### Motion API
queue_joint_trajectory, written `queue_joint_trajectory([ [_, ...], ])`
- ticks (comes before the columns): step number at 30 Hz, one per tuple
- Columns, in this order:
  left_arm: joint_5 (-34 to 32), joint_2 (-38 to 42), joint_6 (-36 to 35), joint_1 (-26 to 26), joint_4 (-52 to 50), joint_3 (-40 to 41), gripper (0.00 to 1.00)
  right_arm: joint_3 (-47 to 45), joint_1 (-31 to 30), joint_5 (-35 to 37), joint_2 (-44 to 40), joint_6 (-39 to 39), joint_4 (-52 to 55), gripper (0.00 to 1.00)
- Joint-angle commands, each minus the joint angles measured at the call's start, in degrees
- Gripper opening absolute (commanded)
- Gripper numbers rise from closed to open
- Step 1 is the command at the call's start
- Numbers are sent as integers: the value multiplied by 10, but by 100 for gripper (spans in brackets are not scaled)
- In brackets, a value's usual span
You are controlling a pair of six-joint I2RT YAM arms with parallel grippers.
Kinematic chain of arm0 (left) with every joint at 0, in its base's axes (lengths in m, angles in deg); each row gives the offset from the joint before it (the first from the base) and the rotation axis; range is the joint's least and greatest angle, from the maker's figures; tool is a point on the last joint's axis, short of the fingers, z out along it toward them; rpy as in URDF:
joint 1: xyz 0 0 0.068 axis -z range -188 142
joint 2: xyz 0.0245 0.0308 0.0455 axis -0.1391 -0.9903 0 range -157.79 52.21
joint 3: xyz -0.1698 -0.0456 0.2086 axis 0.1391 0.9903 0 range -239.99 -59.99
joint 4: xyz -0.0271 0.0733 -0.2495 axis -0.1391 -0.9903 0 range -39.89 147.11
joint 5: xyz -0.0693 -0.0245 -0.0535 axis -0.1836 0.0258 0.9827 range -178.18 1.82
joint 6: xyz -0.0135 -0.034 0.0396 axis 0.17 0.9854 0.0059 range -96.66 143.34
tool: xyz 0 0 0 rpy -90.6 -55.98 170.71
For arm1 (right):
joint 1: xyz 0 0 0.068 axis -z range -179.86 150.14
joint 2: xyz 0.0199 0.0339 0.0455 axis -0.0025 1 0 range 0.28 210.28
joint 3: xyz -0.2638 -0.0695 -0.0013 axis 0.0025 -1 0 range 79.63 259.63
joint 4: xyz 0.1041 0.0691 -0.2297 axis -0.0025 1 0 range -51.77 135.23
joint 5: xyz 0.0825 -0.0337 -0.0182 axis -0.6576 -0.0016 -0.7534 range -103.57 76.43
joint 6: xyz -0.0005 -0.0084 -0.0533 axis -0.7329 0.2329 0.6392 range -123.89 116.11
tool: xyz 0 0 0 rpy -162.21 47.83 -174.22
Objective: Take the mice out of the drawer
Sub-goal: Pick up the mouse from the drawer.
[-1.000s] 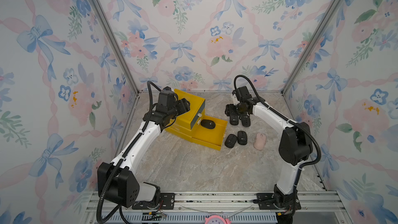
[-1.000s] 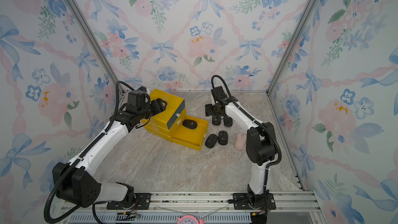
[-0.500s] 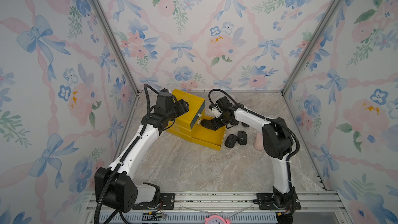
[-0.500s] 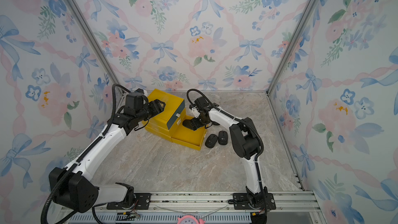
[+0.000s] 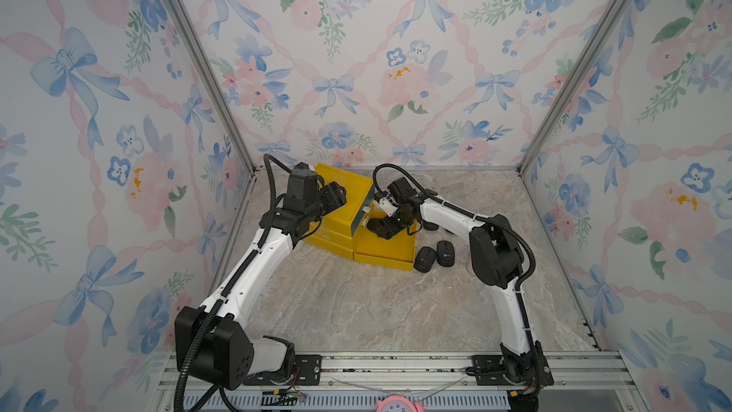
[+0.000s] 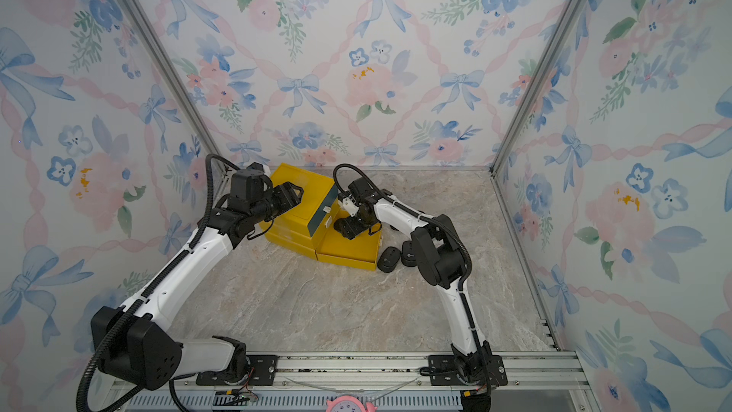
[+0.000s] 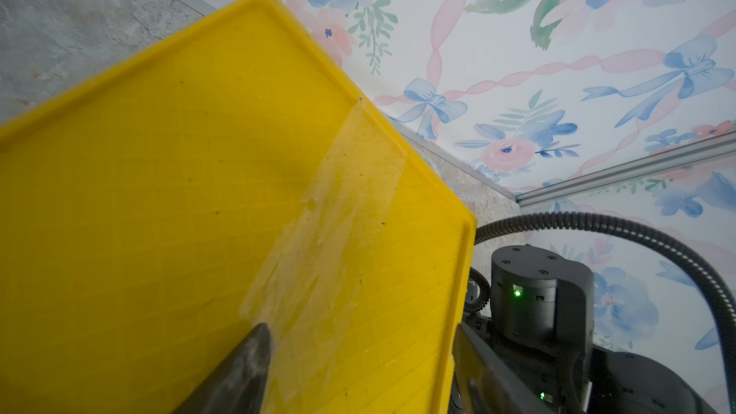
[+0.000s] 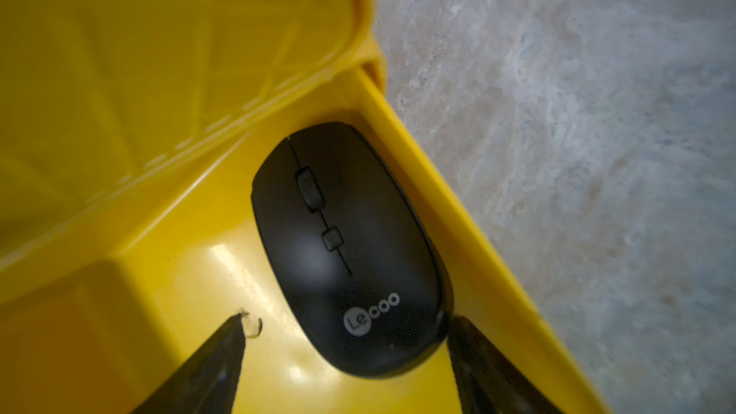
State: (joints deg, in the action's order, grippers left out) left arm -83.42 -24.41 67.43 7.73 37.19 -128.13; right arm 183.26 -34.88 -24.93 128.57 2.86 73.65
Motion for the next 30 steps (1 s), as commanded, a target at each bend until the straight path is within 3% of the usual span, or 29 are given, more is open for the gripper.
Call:
queue_joint_trajectory([
  [1, 1, -27, 13, -1, -75, 22, 74, -39, -28, -27, -36, 26, -19, 76],
  [6, 1, -27, 13, -1, -75, 23, 74, -150, -36, -19, -116, 1, -111, 74],
  [14, -3, -23, 12, -2, -75, 22, 74, -57, -26, 60, -51, -37, -45, 85],
  [20, -3, -24, 12, -4, -75, 25, 74, -36, -38, 26, -20, -33, -58, 89],
  [30, -3, -29, 15, -4, -75, 21, 74, 5, -47, 47, 38, -48, -85, 82],
])
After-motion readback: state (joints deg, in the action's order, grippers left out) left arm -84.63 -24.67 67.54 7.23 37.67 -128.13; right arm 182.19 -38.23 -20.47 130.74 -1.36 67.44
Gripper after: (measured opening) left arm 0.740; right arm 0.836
